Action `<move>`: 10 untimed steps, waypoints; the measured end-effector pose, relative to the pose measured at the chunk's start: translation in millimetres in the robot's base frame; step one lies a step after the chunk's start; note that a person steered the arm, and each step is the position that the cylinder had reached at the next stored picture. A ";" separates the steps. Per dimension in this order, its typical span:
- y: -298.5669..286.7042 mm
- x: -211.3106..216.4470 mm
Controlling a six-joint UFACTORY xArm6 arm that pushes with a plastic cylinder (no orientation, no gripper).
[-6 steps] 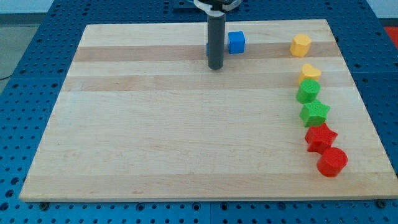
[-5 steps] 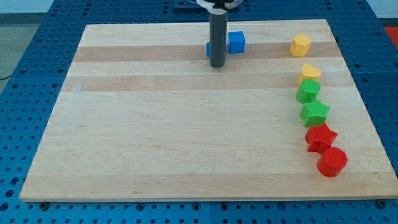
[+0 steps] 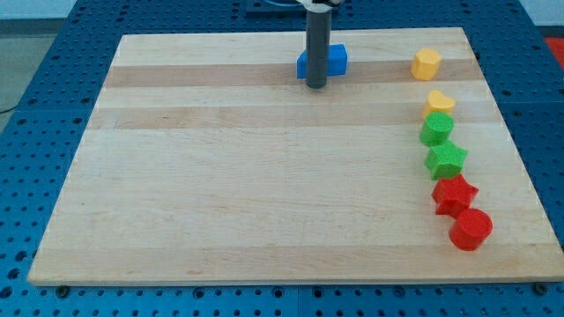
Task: Point your arm to the green circle
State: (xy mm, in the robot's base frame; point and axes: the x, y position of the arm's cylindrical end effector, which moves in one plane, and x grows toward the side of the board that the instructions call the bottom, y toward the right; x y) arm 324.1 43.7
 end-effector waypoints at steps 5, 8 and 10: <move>177.0 17.9; 259.4 108.9; 178.8 116.1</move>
